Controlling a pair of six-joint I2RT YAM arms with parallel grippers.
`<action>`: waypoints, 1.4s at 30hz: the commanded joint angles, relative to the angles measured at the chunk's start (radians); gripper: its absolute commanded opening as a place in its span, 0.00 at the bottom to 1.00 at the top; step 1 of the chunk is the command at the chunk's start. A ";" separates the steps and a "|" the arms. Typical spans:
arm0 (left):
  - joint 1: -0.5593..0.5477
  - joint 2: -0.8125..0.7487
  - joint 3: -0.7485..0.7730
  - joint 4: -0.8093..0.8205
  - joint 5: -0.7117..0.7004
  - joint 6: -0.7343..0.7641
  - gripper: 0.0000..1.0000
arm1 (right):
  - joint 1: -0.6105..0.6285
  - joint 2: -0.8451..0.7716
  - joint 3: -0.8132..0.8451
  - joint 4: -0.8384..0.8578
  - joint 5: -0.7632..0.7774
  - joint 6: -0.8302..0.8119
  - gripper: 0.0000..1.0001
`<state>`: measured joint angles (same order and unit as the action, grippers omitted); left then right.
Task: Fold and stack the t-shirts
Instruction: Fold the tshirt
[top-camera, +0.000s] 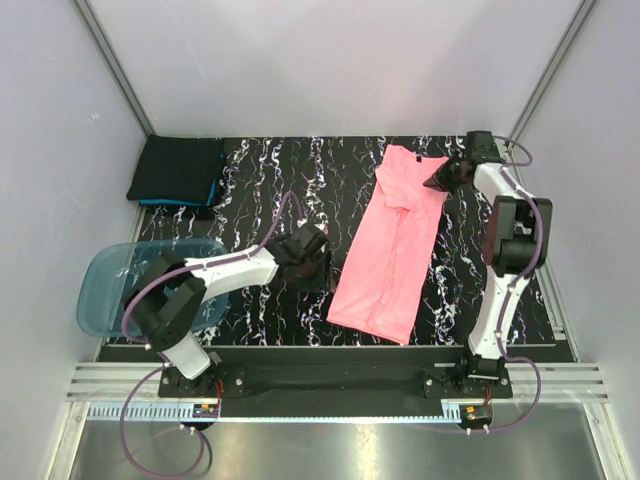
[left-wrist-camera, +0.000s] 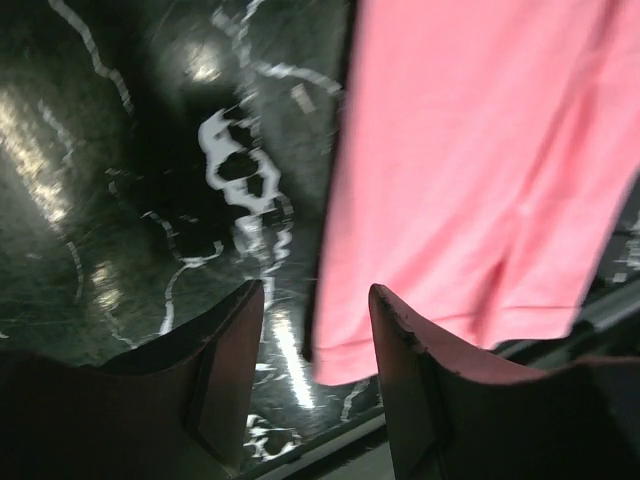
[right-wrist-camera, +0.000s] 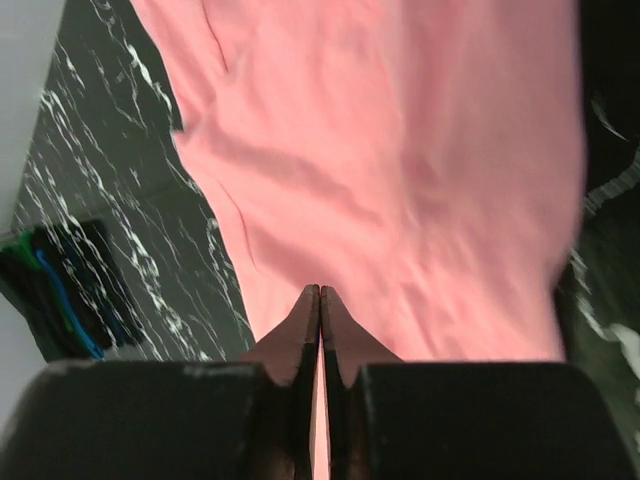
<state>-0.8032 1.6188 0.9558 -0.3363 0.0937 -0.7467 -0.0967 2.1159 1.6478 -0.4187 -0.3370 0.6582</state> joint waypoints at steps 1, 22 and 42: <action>0.007 0.026 -0.018 -0.020 -0.022 0.038 0.50 | 0.046 0.093 0.148 0.121 0.049 0.109 0.06; -0.016 -0.005 -0.272 0.240 0.184 -0.121 0.00 | 0.195 0.599 0.721 -0.037 -0.054 0.126 0.10; -0.007 -0.329 -0.134 0.063 -0.061 -0.116 0.46 | 0.267 0.480 0.768 0.104 -0.128 0.113 0.46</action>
<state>-0.8482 1.3396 0.6422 -0.2253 0.1467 -0.9836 0.1829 2.7350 2.4069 -0.3374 -0.4728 0.8246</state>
